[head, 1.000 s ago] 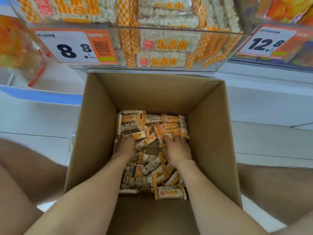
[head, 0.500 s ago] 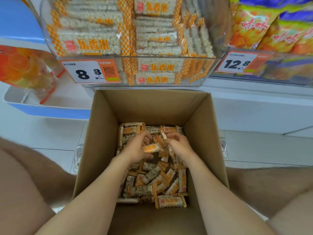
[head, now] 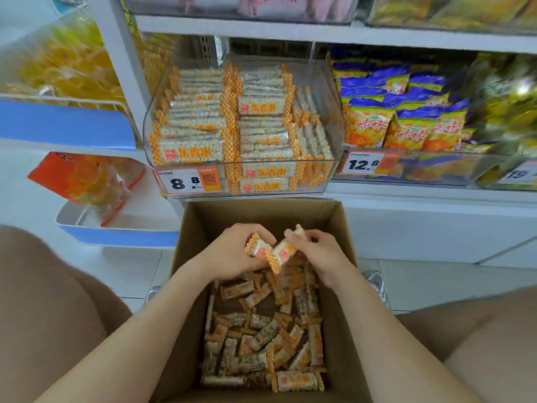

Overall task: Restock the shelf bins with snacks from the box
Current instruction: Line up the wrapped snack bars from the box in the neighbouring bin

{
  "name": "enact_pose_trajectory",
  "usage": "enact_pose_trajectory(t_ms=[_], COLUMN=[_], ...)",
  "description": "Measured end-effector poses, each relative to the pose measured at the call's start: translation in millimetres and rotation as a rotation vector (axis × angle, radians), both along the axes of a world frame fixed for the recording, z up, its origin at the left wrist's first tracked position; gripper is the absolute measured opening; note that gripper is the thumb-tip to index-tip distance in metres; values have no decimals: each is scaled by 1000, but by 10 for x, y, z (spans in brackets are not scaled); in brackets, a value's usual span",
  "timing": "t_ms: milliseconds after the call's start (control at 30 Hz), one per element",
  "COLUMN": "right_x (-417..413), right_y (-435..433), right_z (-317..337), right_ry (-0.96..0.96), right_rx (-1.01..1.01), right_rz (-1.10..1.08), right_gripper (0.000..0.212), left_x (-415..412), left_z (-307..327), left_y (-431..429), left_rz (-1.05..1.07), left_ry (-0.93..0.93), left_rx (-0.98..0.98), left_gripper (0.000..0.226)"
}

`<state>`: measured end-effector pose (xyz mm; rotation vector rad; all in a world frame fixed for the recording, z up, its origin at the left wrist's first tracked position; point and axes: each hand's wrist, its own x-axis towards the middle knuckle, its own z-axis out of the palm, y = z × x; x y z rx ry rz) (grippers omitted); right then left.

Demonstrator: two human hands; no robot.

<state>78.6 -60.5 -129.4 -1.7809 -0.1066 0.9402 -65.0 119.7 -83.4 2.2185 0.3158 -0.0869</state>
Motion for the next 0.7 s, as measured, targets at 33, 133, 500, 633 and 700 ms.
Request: enact_pose_trajectory(t_ms=[33,133,500,633,700], right_x=[-22,-142,-319,-205,-133], right_y=[8,60,150,201,245], right_z=[35,147,1143,1513,1675], right_ry=[2,26,-550,-921,-989], right_rx=[39,197,363,312,238], right_rz=[-44,-139,38,350,435], right_gripper=[69,69,40,34,40], left_x=[-23,-71,-54,-9,20], left_z=[80,322,1126,1463,1571], left_y=[6,-13,-74,48,163], left_rz=[19,65,245,182,188], left_ry=[-15,-50,-294,-371,-400], left_rx=[1,-77,-101,-84,-70], left_gripper=[47,54,31,41,48])
